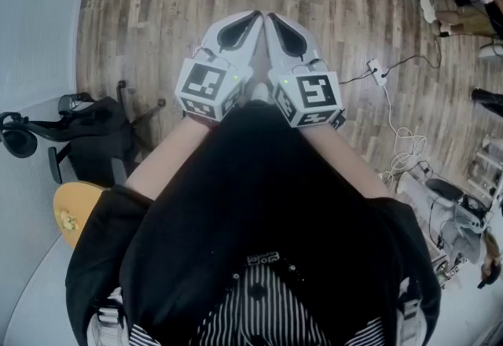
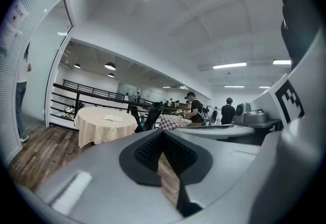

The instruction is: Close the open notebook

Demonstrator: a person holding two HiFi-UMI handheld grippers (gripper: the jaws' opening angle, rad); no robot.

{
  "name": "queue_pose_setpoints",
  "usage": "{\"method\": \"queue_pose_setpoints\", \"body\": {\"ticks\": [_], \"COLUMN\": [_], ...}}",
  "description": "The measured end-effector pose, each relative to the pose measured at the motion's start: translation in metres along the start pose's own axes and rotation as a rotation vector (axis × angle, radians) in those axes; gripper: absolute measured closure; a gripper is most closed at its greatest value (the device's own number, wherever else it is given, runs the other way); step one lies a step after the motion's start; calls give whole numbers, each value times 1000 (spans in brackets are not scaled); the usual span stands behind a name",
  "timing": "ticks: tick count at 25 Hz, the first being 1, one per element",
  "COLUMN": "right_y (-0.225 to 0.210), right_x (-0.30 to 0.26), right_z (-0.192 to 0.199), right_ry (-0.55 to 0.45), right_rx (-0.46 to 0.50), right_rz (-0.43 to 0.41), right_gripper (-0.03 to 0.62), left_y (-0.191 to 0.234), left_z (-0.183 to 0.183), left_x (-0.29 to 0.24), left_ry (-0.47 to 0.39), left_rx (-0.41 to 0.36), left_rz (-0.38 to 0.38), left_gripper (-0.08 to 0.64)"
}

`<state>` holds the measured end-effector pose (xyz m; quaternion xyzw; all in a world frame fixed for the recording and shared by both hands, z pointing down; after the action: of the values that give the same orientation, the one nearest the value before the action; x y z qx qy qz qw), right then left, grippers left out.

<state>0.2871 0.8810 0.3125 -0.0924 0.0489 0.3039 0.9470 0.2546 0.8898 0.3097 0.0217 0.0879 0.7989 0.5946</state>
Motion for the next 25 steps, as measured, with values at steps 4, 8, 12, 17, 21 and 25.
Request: {"method": "queue_pose_setpoints", "body": {"ticks": [4, 8, 12, 17, 21, 25], "right_y": [3, 2, 3, -5, -17, -29], "right_x": [1, 2, 5, 8, 10, 7], "right_z": [-1, -1, -2, -1, -3, -5], "right_ry": [2, -10, -29, -31, -33, -44], "right_rx": [-6, -36, -36, -36, -45, -65], "right_rz": [-12, -17, -8, -1, -3, -8], "right_gripper": [592, 591, 592, 591, 592, 591], "left_y": [2, 1, 0, -6, -12, -16], "left_z": [-2, -3, -2, 0, -1, -1], "left_x": [1, 1, 2, -4, -16, -26], "left_ry": [-3, -12, -16, -11, -5, 9], "left_rx": [0, -2, -7, -14, -20, -21], "left_rz": [-16, -20, -17, -13, -7, 10], "left_gripper": [565, 566, 565, 565, 565, 565]}}
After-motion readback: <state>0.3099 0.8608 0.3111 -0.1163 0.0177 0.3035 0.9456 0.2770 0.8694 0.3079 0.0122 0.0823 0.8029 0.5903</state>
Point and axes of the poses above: the fingertips, and each gripper's own axes: x backward along the fingers, y to its left, z out of its underside, the point moved 1 cm from there along x, backward along the fingers, and after that the axes turned 3 degrees about -y, right-handed, at the moved point
